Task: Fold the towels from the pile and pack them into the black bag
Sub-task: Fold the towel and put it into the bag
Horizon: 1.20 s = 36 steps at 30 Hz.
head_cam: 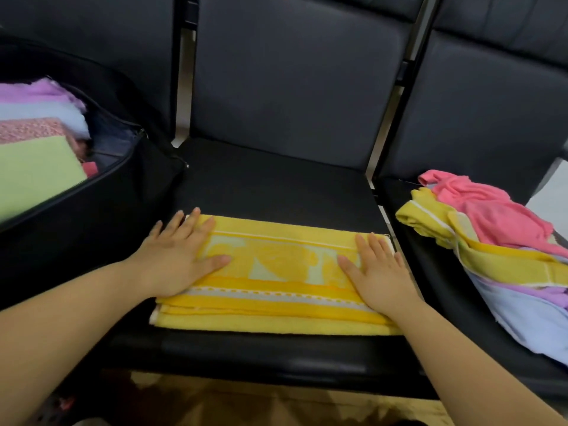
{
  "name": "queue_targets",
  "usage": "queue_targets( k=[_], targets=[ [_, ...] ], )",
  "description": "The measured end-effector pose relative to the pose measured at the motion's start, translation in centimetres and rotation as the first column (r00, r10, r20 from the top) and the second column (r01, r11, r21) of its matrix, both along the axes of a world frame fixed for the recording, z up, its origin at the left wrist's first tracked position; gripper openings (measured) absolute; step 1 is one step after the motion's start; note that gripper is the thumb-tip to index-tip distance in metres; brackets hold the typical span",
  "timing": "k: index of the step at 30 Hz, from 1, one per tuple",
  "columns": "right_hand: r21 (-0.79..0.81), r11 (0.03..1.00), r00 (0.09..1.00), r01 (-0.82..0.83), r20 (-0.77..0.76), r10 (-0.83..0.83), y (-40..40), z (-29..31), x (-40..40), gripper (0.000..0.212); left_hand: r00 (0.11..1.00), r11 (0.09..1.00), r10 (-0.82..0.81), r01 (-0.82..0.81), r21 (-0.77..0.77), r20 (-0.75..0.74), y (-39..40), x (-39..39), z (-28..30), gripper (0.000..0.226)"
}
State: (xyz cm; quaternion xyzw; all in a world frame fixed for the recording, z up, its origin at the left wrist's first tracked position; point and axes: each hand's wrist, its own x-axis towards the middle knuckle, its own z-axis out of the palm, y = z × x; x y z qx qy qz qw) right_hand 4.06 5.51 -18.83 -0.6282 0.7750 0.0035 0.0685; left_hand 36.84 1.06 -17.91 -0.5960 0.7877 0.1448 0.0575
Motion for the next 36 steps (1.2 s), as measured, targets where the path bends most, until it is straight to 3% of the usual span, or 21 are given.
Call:
queue_targets(
  k=[3, 6, 8, 10, 13, 16, 20, 23, 27, 31, 33, 36],
  targets=[
    [-0.055, 0.998, 1.000, -0.011, 0.000, 0.011, 0.2, 0.4, 0.0, 0.073, 0.996, 0.991, -0.082, 0.078, -0.105, -0.036, 0.7, 0.0, 0.3, 0.092],
    [-0.220, 0.971, 0.980, -0.094, 0.150, 0.129, 0.9, 1.0, 1.4, 0.060, 0.949, 0.945, -0.243, 0.185, -0.270, -0.202, 1.6, 0.4, 1.4, 0.064],
    [-0.311, 0.936, 0.926, -0.167, 0.277, 0.257, 1.8, 1.1, 3.3, 0.053, 0.912, 0.947, -0.271, 0.195, -0.256, -0.309, 2.7, 1.2, 2.7, 0.030],
    [-0.375, 0.880, 0.866, -0.292, 0.287, 0.410, 2.6, 1.1, 5.6, 0.047, 0.905, 0.951, -0.294, 0.244, -0.192, -0.307, 3.5, 2.3, 3.4, 0.018],
    [-0.435, 0.762, 0.740, -0.480, 0.267, 0.618, 3.2, 1.4, 9.7, 0.044, 0.907, 0.957, -0.288, 0.282, -0.065, -0.308, 4.3, 4.3, 3.9, 0.017],
    [-0.425, 0.719, 0.665, -0.550, 0.299, 0.684, 3.6, 2.1, 14.5, 0.038, 0.919, 0.966, -0.236, 0.258, 0.031, -0.316, 4.9, 5.4, 4.0, 0.023],
    [-0.289, 0.745, 0.699, -0.601, 0.262, 0.666, 4.4, 2.0, 19.1, 0.058, 0.924, 0.963, -0.253, 0.270, 0.021, -0.286, 6.0, 5.7, 3.4, 0.035],
    [-0.255, 0.775, 0.746, -0.578, 0.219, 0.629, 4.5, 1.8, 20.1, 0.063, 0.918, 0.959, -0.283, 0.281, -0.048, -0.277, 6.1, 5.8, 3.4, 0.025],
    [-0.280, 0.785, 0.765, -0.553, 0.201, 0.611, 4.4, 1.8, 20.8, 0.052, 0.928, 0.957, -0.291, 0.281, -0.076, -0.231, 5.4, 5.7, 3.7, 0.015],
    [-0.309, 0.767, 0.758, -0.562, 0.178, 0.627, 4.5, 2.3, 21.2, 0.035, 0.918, 0.955, -0.258, 0.289, 0.065, -0.301, 5.0, 6.3, 4.3, 0.025],
    [-0.274, 0.792, 0.753, -0.546, 0.255, 0.607, 4.5, 2.7, 21.2, 0.020, 0.927, 0.952, -0.256, 0.291, 0.092, -0.274, 4.9, 6.7, 4.4, 0.037],
    [-0.208, 0.885, 0.702, -0.417, 0.544, 0.459, 4.5, 2.9, 20.8, 0.019, 0.929, 0.969, -0.239, 0.247, -0.008, -0.284, 4.5, 6.8, 4.1, 0.044]
  ],
)
